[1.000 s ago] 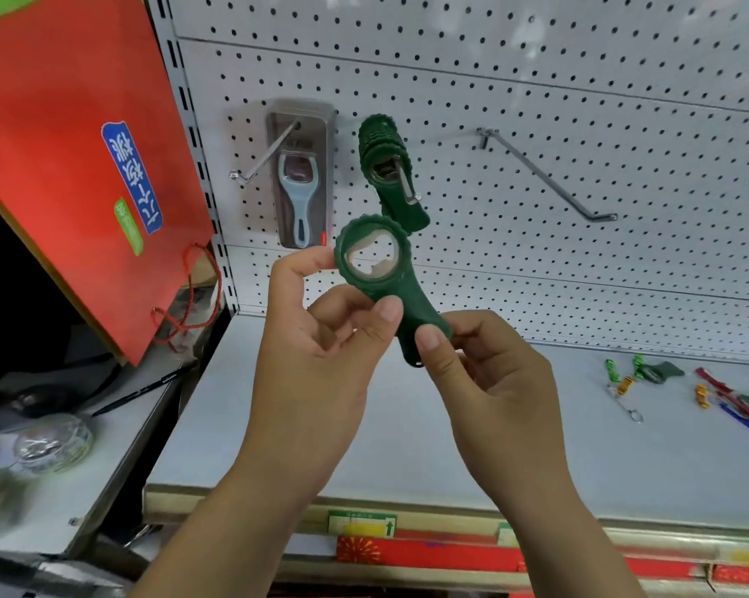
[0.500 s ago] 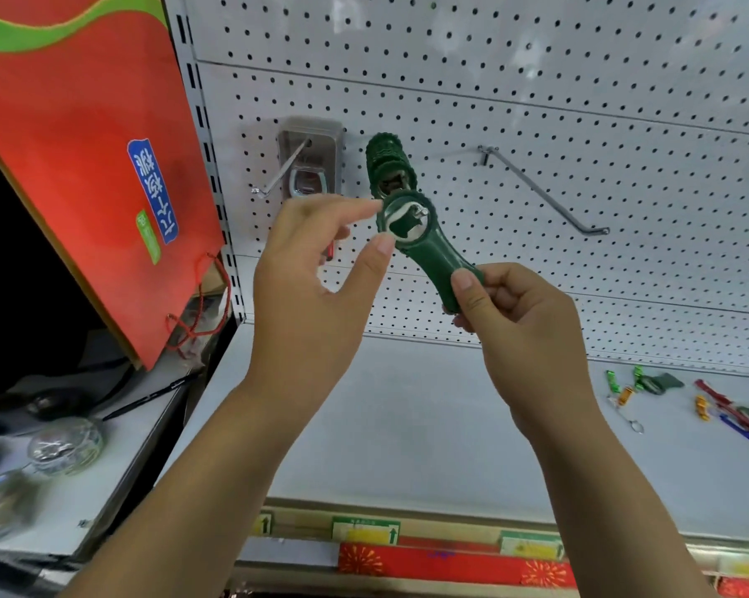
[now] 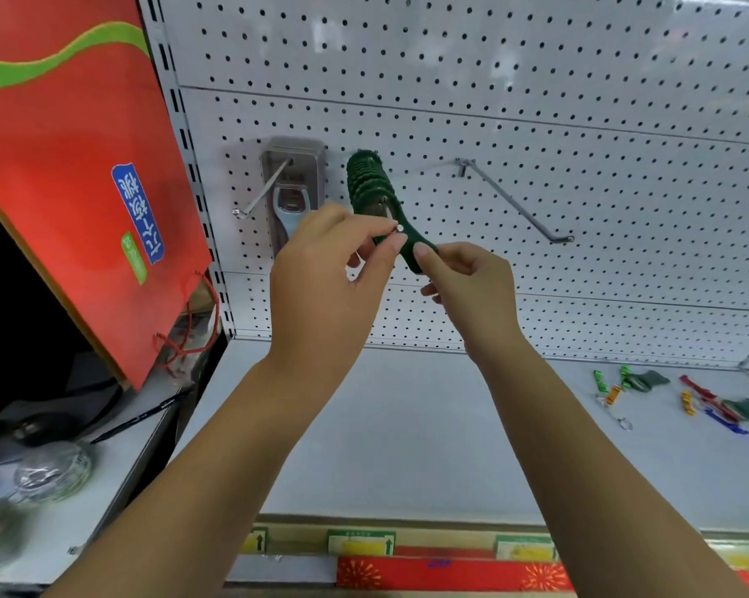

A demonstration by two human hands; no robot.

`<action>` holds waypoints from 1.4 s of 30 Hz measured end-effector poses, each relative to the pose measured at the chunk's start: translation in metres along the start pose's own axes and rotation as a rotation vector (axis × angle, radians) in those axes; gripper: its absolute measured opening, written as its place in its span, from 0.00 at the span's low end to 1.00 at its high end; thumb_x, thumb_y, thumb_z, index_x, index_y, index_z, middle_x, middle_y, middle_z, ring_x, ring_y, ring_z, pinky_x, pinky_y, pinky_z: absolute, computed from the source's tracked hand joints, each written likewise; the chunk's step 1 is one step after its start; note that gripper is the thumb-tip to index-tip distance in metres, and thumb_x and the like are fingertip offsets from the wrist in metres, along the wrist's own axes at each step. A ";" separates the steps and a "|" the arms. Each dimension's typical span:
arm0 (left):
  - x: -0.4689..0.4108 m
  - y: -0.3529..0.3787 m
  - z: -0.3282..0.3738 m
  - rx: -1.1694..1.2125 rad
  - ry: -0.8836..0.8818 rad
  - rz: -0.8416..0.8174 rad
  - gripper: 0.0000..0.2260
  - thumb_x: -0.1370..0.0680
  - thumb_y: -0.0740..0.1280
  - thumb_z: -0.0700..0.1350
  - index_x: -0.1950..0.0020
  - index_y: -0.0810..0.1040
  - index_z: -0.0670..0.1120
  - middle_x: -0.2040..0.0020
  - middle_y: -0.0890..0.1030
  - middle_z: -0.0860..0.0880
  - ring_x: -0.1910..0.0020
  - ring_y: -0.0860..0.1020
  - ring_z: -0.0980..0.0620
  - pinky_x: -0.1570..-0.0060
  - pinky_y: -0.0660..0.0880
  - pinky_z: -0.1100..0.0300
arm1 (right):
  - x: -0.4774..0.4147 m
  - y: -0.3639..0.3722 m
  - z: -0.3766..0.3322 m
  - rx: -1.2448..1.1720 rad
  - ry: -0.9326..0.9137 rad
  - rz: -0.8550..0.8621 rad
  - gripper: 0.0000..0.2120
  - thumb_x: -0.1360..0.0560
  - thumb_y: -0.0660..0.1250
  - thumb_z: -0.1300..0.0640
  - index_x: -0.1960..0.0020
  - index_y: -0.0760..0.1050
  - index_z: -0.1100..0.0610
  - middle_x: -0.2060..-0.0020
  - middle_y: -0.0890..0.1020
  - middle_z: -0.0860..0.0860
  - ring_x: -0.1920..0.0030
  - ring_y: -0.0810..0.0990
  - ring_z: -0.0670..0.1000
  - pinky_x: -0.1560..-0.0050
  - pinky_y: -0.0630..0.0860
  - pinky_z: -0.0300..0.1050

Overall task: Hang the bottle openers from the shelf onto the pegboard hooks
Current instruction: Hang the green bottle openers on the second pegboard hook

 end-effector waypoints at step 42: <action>0.202 0.276 0.030 -0.272 -0.276 -0.984 0.26 0.18 0.60 0.59 0.22 0.64 0.52 0.19 0.58 0.55 0.20 0.52 0.56 0.23 0.48 0.54 | -0.005 -0.337 0.285 0.836 0.168 -0.166 0.24 0.22 0.68 0.46 0.30 0.74 0.55 0.32 0.78 0.52 0.28 0.68 0.53 0.30 0.68 0.50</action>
Point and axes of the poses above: each hand's wrist, its own x-axis away from the middle knuckle, its own y-axis out of the palm, z = x × y, the point moved 3 cm from there along -x, towards the middle knuckle
